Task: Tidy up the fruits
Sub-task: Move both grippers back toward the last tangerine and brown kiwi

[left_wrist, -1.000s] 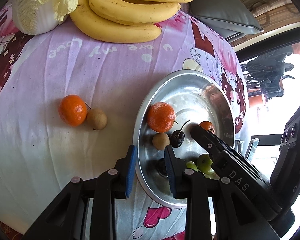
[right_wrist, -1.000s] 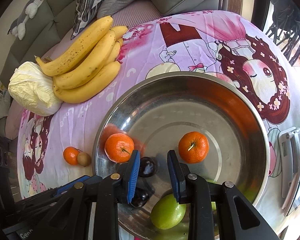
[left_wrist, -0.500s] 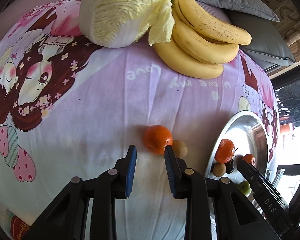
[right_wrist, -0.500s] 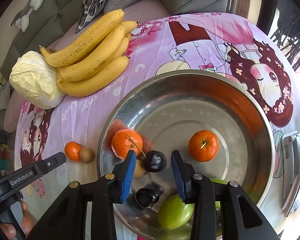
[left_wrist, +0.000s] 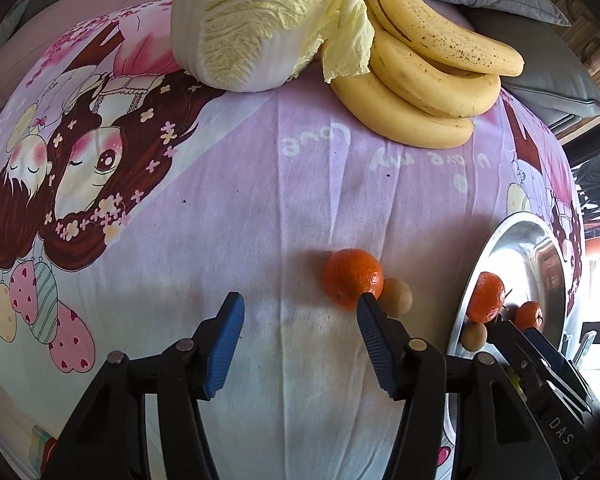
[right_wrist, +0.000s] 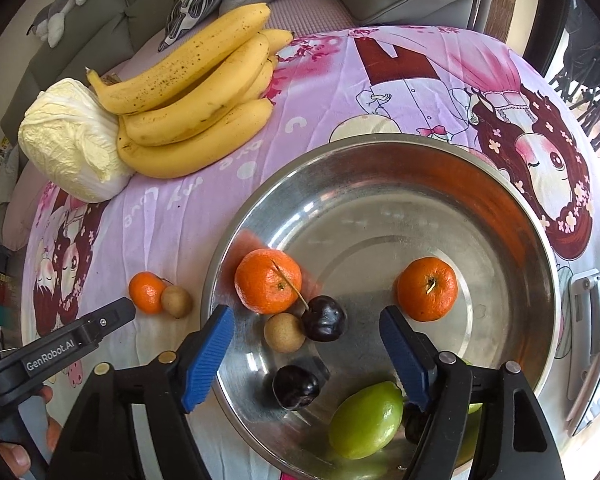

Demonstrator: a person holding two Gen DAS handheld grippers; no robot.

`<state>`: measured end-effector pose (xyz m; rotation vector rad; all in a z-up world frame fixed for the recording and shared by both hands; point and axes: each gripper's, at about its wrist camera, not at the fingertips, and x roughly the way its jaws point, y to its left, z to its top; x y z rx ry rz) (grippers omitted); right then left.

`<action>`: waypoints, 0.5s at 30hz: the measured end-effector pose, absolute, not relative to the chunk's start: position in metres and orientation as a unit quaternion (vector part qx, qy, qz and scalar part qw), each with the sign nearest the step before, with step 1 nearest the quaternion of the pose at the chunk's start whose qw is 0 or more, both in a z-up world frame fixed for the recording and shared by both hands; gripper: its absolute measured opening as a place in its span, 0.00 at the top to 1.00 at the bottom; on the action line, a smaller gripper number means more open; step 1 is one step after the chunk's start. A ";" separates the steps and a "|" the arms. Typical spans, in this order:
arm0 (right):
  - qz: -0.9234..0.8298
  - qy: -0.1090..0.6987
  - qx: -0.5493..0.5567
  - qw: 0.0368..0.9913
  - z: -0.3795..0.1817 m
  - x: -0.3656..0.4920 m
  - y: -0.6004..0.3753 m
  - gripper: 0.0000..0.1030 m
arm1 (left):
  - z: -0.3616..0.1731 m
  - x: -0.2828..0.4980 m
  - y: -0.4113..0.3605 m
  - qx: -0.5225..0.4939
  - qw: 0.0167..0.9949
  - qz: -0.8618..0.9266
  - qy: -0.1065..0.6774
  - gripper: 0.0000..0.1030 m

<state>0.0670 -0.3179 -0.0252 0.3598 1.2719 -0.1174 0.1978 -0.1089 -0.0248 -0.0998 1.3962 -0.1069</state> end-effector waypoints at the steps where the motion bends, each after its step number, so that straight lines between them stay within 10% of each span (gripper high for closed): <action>1: -0.054 0.590 0.167 0.788 -0.026 0.067 -0.317 0.19 | -0.025 0.197 -0.108 -0.045 0.764 -0.048 0.642 0.37; 15: -0.049 0.600 0.165 0.781 -0.032 0.070 -0.311 0.07 | -0.026 0.199 -0.110 -0.028 0.765 -0.043 0.642 0.27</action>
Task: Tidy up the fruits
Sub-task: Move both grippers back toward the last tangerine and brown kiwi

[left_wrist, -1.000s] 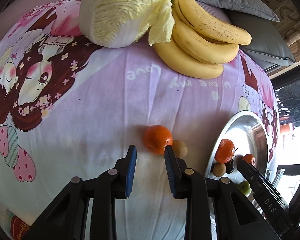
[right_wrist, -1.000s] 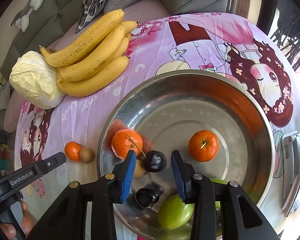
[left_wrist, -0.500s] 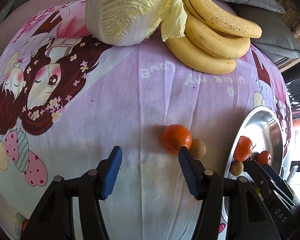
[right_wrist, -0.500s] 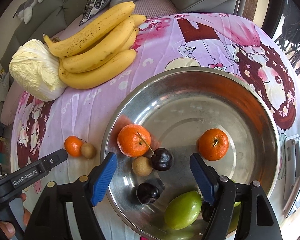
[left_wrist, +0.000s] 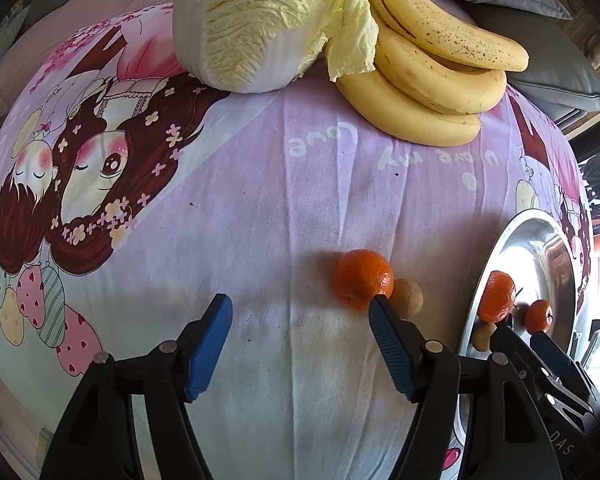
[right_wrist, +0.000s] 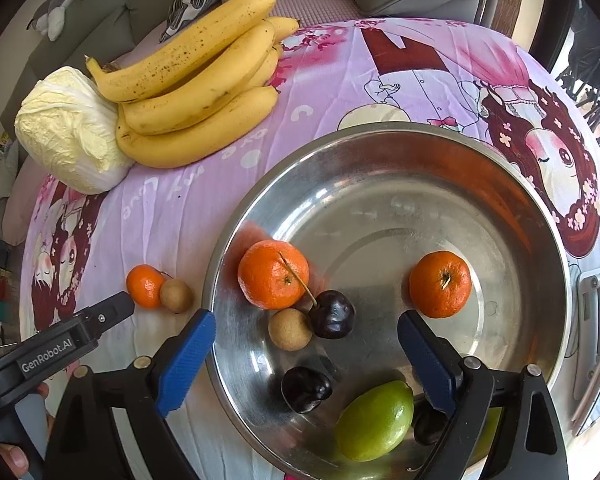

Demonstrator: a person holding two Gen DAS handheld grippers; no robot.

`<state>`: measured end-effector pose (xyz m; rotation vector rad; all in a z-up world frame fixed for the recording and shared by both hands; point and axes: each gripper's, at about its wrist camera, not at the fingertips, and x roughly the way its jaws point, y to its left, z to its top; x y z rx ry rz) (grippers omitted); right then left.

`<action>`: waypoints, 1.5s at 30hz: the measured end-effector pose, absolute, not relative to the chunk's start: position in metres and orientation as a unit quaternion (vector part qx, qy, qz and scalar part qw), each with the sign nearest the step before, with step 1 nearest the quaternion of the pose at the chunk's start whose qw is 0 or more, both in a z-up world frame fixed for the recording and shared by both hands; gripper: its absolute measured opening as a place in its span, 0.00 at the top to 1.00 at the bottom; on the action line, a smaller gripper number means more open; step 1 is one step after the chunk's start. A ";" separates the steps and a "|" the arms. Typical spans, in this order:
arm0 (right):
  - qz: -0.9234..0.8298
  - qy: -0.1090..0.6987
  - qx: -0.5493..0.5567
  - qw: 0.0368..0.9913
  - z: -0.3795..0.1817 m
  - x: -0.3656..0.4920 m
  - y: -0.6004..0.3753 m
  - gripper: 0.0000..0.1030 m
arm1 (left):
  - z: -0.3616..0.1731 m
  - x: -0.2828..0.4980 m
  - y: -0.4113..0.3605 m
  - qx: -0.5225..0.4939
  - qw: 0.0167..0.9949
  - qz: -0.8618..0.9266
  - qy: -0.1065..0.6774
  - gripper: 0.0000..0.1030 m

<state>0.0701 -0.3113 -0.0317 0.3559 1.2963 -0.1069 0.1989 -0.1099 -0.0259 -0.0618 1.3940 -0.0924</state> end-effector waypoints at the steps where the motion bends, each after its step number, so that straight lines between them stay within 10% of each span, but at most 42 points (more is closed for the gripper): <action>1: -0.050 0.600 0.166 0.781 -0.032 0.070 -0.311 0.06 | -0.026 0.199 -0.111 -0.027 0.767 -0.043 0.640 0.26; 45: -0.005 0.586 0.114 0.802 -0.027 0.095 -0.260 0.00 | -0.010 0.215 -0.096 -0.104 0.768 -0.057 0.629 0.16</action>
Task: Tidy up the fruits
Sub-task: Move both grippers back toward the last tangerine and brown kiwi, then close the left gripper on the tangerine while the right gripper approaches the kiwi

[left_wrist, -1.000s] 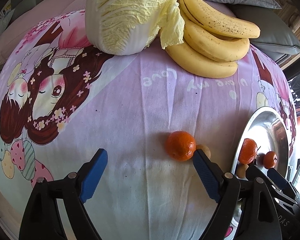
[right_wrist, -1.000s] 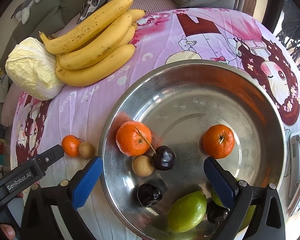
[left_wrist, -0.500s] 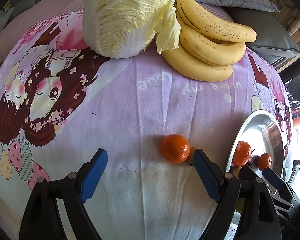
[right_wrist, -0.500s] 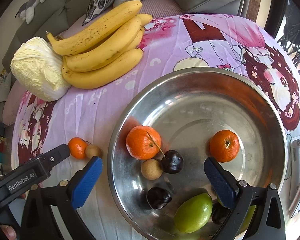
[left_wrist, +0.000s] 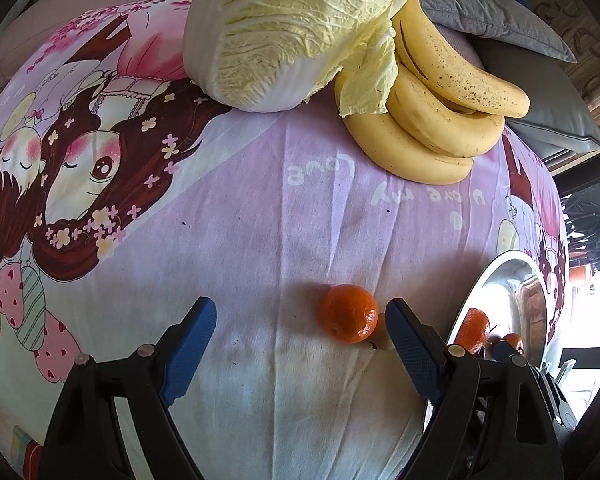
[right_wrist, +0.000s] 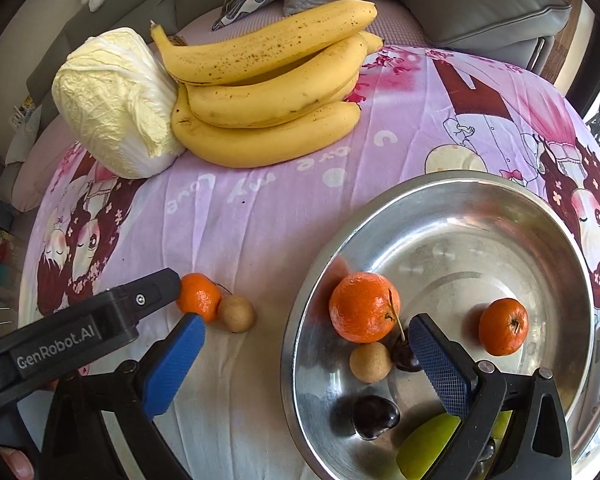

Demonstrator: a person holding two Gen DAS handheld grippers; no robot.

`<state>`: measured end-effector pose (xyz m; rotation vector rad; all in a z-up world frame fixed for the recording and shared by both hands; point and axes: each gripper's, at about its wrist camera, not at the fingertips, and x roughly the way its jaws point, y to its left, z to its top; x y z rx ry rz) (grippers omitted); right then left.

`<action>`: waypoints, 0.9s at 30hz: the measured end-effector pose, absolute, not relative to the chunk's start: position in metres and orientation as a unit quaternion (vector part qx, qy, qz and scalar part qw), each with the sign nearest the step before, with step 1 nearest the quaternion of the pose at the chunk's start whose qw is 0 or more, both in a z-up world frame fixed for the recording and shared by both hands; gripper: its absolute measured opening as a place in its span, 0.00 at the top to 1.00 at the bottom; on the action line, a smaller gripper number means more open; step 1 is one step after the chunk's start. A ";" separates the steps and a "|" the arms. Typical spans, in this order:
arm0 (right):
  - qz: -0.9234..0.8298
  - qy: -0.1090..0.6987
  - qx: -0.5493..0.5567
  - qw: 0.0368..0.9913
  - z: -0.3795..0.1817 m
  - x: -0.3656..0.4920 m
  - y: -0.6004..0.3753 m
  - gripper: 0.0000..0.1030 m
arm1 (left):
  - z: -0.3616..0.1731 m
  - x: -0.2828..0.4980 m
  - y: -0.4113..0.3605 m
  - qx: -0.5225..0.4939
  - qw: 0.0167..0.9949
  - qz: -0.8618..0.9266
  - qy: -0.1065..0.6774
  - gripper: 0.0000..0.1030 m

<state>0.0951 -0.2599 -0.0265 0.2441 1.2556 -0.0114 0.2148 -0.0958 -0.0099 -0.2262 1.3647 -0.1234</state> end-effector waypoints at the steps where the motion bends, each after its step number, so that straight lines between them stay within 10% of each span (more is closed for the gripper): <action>1: -0.004 0.587 0.111 0.802 -0.027 0.096 -0.258 0.00 | -0.011 0.216 -0.096 -0.109 0.766 -0.061 0.631 0.18; 17: -0.002 0.587 0.092 0.805 -0.032 0.102 -0.250 0.00 | -0.039 0.228 -0.107 -0.169 0.721 -0.103 0.664 0.59; 27: 0.004 0.573 0.083 0.815 -0.024 0.101 -0.248 0.00 | -0.031 0.223 -0.098 -0.186 0.726 -0.101 0.654 0.63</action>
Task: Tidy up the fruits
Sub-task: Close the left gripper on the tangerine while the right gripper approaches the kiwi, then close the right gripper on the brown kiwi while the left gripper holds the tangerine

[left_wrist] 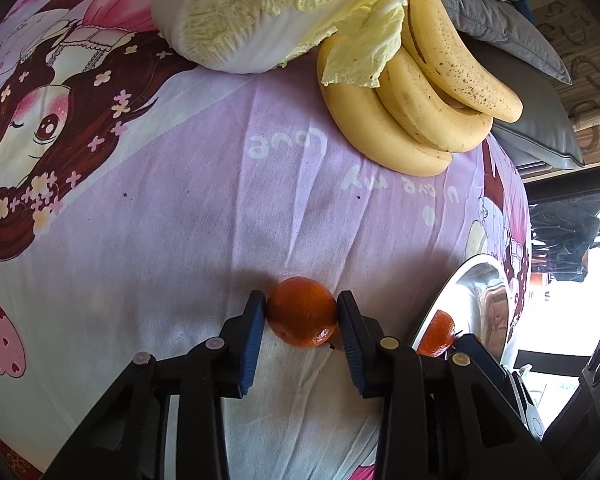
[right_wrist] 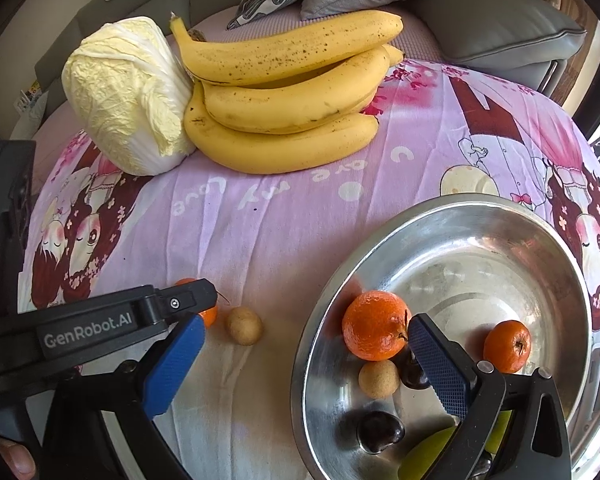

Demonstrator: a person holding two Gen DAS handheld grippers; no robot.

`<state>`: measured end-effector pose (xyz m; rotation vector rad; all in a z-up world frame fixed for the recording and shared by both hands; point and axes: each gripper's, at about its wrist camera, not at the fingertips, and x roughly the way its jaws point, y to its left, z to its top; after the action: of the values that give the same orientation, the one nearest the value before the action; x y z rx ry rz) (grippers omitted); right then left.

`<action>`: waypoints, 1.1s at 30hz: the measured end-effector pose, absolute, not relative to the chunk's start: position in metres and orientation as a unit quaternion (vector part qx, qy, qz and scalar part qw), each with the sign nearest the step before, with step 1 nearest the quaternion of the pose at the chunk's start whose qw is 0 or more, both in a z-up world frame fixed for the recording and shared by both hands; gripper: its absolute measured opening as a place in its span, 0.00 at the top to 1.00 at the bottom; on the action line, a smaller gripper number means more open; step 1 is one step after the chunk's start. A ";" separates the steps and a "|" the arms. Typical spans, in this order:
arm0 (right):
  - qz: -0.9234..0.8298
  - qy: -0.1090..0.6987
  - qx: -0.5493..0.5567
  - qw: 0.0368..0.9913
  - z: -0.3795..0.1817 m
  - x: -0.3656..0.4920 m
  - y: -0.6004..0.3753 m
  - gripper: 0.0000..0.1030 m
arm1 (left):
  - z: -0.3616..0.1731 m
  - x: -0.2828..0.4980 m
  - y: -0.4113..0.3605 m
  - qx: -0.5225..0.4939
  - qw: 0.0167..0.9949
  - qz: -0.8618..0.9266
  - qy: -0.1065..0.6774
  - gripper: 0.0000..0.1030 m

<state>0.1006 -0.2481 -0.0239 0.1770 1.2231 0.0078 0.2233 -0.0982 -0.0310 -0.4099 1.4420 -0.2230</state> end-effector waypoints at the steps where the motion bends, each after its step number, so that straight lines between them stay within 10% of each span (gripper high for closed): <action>1: 0.006 0.569 0.078 0.819 -0.021 0.100 -0.246 0.00 | -0.030 0.222 -0.095 -0.189 0.727 -0.100 0.652 0.63; 8: 0.047 0.542 0.069 0.836 -0.008 0.100 -0.231 0.03 | -0.022 0.214 -0.059 -0.214 0.733 -0.070 0.642 0.63; 19: 0.079 0.551 0.058 0.828 -0.019 0.106 -0.210 0.48 | -0.015 0.213 -0.025 -0.240 0.737 -0.045 0.630 0.63; 33: 0.062 0.590 0.044 0.804 -0.052 0.117 -0.200 0.72 | -0.019 0.217 -0.033 -0.233 0.732 -0.052 0.637 0.63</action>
<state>0.1173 -0.2003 -0.0524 0.0936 1.2638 0.1325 0.2165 -0.0332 -0.0189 -0.5135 1.4024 -0.1148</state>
